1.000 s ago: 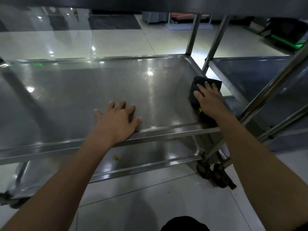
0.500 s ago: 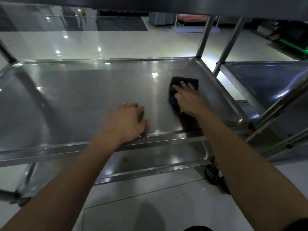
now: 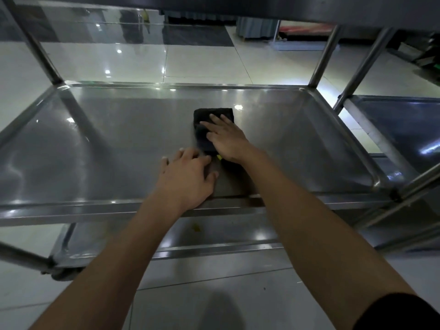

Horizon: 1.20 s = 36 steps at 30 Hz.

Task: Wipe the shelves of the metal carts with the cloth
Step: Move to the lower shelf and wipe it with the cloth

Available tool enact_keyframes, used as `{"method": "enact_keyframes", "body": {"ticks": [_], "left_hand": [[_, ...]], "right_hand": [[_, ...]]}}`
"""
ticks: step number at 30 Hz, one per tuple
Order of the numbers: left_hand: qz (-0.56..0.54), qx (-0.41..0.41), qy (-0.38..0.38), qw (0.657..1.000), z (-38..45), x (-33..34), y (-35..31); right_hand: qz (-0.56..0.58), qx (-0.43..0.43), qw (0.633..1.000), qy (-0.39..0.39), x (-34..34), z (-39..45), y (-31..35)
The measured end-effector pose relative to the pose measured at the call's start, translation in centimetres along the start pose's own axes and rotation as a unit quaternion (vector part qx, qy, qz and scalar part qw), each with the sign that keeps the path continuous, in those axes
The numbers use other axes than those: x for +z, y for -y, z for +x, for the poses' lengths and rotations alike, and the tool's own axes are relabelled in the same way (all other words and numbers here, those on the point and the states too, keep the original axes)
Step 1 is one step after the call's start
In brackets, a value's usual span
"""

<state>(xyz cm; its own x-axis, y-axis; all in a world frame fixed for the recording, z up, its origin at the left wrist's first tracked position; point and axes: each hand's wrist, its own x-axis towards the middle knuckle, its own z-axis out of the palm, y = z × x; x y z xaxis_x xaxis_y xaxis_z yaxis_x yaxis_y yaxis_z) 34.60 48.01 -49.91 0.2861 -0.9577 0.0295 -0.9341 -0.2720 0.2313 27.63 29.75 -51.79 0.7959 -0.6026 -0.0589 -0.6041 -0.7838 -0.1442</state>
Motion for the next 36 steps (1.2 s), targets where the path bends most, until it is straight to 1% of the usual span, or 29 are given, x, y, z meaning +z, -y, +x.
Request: {"method": "enact_keyframes", "body": {"ticks": [3,6,7,8,10,12,15,18,24,30,33,36], "left_hand": [[0.013,-0.021,0.008,1.0,0.1,-0.2,-1.0],[0.032,-0.044,0.024,0.998,0.5,-0.2,-2.0],[0.039,-0.046,0.025,0.998,0.5,-0.1,-2.1],[0.044,-0.046,0.024,0.998,0.6,0.0,-2.1],[0.047,-0.043,0.017,0.998,0.6,0.1,-1.9],[0.038,-0.042,0.009,0.998,0.7,0.2,-1.8],[0.025,-0.046,0.009,0.999,0.8,0.2,-2.0],[0.028,-0.057,0.003,0.998,0.6,0.1,-2.6],[0.035,-0.073,0.014,0.997,0.1,0.1,-2.9],[0.012,-0.08,0.03,0.996,0.4,0.1,-2.8],[0.005,-0.081,0.027,0.996,0.5,0.2,-2.7],[-0.005,-0.078,0.019,0.997,0.4,0.3,-2.9]], "right_hand": [[0.02,0.023,0.999,-0.023,-0.5,-1.2,-2.2],[0.014,0.035,0.997,-0.06,-1.1,-3.2,-6.1],[0.03,0.049,0.996,-0.068,-1.3,-3.9,-7.5],[0.035,0.074,0.994,-0.074,-1.3,-4.5,-8.9],[0.063,0.157,0.982,-0.089,-1.8,-5.9,-11.3],[0.077,0.217,0.968,-0.097,-1.9,-7.0,-14.0],[0.064,0.273,0.954,-0.104,-2.3,-8.8,-17.7],[0.088,0.315,0.938,-0.112,-2.5,-9.9,-20.9],[0.097,0.309,0.939,-0.112,-2.2,-11.1,-21.0],[0.1,0.289,0.945,-0.116,-2.0,-15.4,-20.1],[0.101,0.305,0.939,-0.124,-1.8,-17.8,-19.0],[0.103,0.32,0.936,-0.109,-1.5,-20.2,-17.4]]}}
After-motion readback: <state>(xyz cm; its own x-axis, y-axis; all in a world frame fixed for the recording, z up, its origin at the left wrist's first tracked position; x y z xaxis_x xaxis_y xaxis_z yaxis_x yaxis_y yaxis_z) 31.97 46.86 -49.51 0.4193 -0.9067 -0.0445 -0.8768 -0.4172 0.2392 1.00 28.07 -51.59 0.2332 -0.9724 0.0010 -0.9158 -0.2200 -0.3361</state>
